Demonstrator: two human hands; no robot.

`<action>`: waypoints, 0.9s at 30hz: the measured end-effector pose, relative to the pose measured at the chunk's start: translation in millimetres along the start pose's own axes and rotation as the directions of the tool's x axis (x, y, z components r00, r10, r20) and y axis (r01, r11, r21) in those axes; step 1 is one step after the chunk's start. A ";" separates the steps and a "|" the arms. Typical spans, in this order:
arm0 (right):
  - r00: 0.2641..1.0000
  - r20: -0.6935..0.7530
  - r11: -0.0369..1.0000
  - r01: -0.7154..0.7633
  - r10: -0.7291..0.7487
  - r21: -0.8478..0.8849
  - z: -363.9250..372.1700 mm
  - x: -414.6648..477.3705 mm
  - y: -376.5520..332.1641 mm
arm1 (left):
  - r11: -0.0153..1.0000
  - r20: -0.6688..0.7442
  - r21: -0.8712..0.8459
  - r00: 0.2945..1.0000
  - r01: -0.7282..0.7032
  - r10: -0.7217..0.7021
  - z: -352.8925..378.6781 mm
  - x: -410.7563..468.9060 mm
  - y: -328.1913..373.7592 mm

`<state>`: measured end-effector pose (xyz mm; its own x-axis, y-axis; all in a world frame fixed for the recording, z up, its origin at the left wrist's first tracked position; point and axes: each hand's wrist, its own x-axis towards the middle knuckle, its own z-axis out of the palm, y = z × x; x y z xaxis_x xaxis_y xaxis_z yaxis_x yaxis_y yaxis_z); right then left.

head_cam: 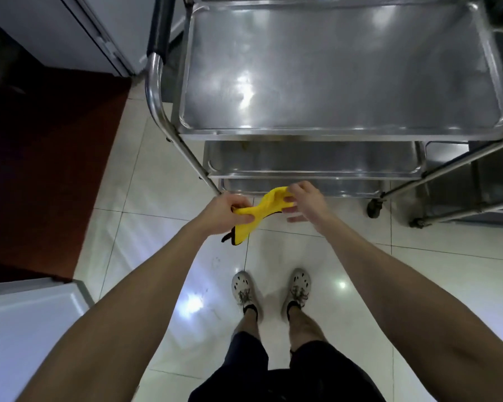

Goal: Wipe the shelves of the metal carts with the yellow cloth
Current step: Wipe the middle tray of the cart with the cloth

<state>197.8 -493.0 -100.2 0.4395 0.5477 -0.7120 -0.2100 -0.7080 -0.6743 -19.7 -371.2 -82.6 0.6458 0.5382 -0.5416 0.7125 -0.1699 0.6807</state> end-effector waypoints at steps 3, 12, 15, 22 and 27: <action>0.994 -0.104 0.996 0.040 -0.032 0.074 23.3 -9.2 -2.0 | 0.999 0.320 0.041 0.947 0.031 -0.043 0.7 -10.8 -6.8; 0.950 0.183 0.853 0.308 -0.252 -0.422 38.7 -22.3 -8.0 | 0.965 -0.116 0.254 0.988 -0.070 0.102 -8.4 7.3 -12.6; 0.931 0.221 0.776 0.365 -0.291 -0.514 38.8 -10.2 -14.4 | 0.966 -0.101 0.220 0.982 -0.136 0.161 -2.4 20.2 -2.0; 0.937 0.213 0.855 0.340 -0.276 -0.391 15.2 2.6 4.8 | 0.978 -0.112 -0.186 0.991 -0.089 0.069 11.1 30.1 0.2; 0.967 0.219 0.735 0.243 -0.131 -0.634 16.6 36.0 36.2 | 0.959 -0.163 -0.273 0.986 -0.070 0.025 20.4 45.7 -20.3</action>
<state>191.6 -491.5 -153.5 0.2614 0.7197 -0.6432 0.5059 -0.6697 -0.5437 0.9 -359.9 -131.2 0.6098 0.6615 -0.4365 0.5637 0.0251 0.8256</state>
